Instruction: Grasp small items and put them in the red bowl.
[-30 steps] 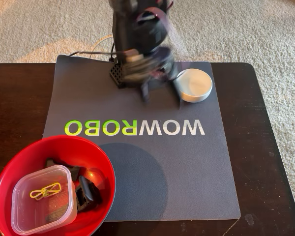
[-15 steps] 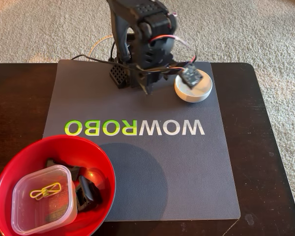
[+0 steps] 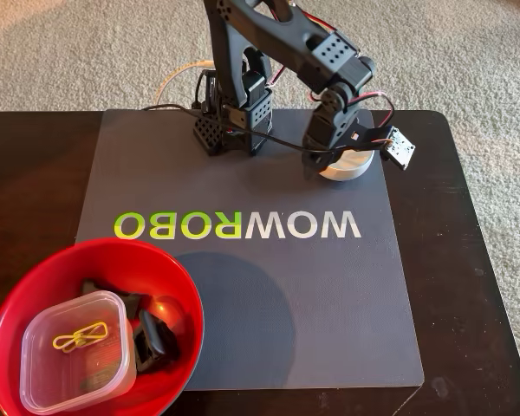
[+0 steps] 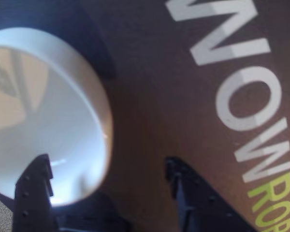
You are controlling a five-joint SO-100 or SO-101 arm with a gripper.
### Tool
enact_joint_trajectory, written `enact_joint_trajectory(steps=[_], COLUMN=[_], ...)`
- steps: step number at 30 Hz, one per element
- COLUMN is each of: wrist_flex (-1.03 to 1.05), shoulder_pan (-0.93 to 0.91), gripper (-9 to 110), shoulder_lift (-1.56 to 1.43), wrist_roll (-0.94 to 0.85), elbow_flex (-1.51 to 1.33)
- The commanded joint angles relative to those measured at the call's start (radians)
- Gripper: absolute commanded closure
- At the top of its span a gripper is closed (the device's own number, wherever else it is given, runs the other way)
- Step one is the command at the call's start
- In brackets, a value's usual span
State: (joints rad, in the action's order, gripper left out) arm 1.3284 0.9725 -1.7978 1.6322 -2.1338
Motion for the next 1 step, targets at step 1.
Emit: enact_joint_trajectory(steps=[1], wrist_flex=[-0.048], shoulder_pan=[0.075], gripper=[71], shoulder_lift=[0.051], wrist_roll=[-0.061], elbow_flex=[0.003])
